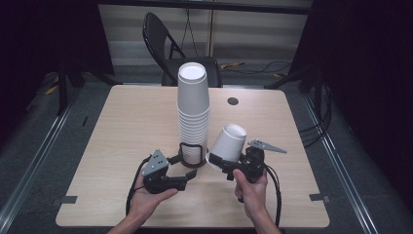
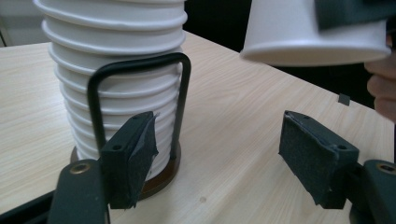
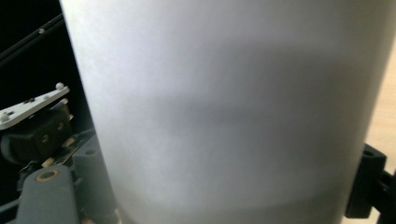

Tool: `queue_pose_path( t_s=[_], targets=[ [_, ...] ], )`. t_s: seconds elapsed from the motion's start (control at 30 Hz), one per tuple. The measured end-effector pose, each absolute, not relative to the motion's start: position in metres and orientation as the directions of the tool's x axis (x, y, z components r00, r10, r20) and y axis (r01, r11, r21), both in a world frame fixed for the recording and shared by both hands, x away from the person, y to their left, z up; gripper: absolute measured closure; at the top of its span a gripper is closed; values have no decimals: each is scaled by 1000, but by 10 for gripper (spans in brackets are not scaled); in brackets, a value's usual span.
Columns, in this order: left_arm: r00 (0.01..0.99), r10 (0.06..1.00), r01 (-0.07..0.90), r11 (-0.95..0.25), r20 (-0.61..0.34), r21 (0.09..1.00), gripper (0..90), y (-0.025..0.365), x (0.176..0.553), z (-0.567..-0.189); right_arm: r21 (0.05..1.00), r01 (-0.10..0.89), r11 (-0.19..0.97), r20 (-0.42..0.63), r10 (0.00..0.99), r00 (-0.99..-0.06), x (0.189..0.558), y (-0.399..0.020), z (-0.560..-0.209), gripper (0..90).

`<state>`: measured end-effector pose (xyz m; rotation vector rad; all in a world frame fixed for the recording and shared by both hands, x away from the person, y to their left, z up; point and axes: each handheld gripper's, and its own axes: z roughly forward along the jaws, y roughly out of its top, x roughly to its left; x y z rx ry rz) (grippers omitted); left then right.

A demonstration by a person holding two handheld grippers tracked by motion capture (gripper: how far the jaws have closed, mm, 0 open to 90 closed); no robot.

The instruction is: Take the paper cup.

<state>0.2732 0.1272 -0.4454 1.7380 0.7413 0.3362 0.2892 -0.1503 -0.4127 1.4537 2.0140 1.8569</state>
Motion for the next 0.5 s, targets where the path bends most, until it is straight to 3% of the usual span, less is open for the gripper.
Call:
queue_pose_path(
  t_s=[0.5],
  targets=[
    [770, 622, 302, -156, -144, 940, 315, 118, 270, -453, 661, 712, -237, 708, 512, -487, 281, -141, -436, 152]
  ],
)
